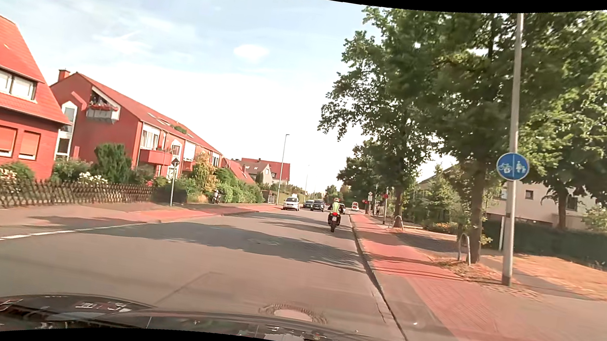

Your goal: Follow the waypoints while adhering to traffic rules and regulations

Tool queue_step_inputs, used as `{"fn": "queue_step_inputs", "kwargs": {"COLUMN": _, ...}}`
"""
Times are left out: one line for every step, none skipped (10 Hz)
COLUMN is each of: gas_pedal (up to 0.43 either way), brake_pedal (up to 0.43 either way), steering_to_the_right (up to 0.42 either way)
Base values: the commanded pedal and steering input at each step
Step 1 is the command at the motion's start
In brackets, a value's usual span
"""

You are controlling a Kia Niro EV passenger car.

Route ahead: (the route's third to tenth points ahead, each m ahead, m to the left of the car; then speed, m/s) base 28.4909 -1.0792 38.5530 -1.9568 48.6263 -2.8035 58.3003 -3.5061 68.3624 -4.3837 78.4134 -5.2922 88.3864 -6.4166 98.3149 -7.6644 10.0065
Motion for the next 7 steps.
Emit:
{"fn": "queue_step_inputs", "kwargs": {"gas_pedal": 0.15, "brake_pedal": 0.0, "steering_to_the_right": 0.025}}
{"fn": "queue_step_inputs", "kwargs": {"gas_pedal": 0.15, "brake_pedal": 0.0, "steering_to_the_right": 0.029}}
{"fn": "queue_step_inputs", "kwargs": {"gas_pedal": 0.15, "brake_pedal": 0.0, "steering_to_the_right": 0.03}}
{"fn": "queue_step_inputs", "kwargs": {"gas_pedal": 0.15, "brake_pedal": 0.0, "steering_to_the_right": 0.03}}
{"fn": "queue_step_inputs", "kwargs": {"gas_pedal": 0.15, "brake_pedal": 0.0, "steering_to_the_right": 0.03}}
{"fn": "queue_step_inputs", "kwargs": {"gas_pedal": 0.15, "brake_pedal": 0.0, "steering_to_the_right": 0.03}}
{"fn": "queue_step_inputs", "kwargs": {"gas_pedal": 0.15, "brake_pedal": 0.0, "steering_to_the_right": 0.029}}
